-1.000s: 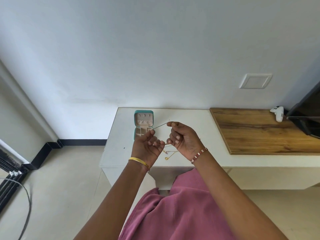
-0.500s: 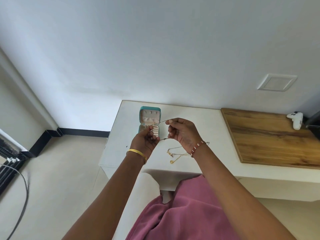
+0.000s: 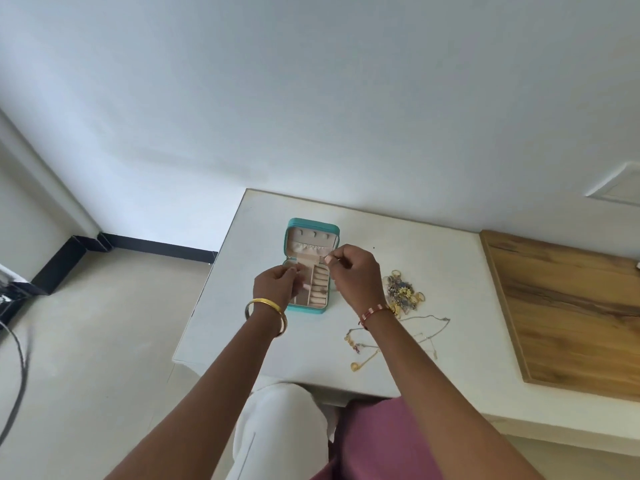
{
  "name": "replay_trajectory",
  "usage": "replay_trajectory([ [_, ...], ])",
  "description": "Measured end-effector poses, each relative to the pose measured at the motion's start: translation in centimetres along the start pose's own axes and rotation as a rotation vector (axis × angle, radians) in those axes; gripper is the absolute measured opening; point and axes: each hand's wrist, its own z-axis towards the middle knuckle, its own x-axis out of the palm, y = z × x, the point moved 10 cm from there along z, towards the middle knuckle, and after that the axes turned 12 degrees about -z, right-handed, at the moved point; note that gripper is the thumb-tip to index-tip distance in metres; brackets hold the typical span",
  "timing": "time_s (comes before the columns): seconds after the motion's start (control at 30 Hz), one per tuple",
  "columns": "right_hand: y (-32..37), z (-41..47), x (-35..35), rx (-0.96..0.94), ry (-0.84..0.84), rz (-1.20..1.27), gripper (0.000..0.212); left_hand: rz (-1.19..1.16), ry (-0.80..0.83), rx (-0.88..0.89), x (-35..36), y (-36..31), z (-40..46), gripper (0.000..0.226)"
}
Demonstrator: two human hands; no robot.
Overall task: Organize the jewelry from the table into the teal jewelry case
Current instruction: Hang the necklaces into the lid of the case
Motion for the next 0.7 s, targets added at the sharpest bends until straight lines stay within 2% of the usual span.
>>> replay_trajectory([
  [0.2,-0.4,2.8,1.5,-0.018,-0.003,-0.026,0.010,0.278,-0.136,0.254,-1.2,-2.5,3.6,0.019],
  [0.27,-0.6,3.6,1.9,-0.021,0.003,-0.012,0.008,0.334,-0.109,0.347,-0.4,-3.5,4.7,0.027],
  [0.33,-0.9,4.0,2.1,-0.026,0.000,-0.011,0.008,0.388,-0.011,0.410,1.2,-4.0,5.9,0.036],
  [0.43,-1.3,4.8,2.6,-0.036,-0.001,-0.026,0.009,0.454,0.148,0.400,3.2,-3.4,7.6,0.040],
  [0.5,-1.2,5.1,2.7,-0.057,-0.004,-0.036,0.008,0.455,0.193,0.391,3.8,-3.2,8.2,0.037],
  [0.7,-0.8,6.1,2.8,-0.145,-0.057,-0.119,0.007,0.435,0.132,0.403,3.3,-3.7,8.7,0.032],
])
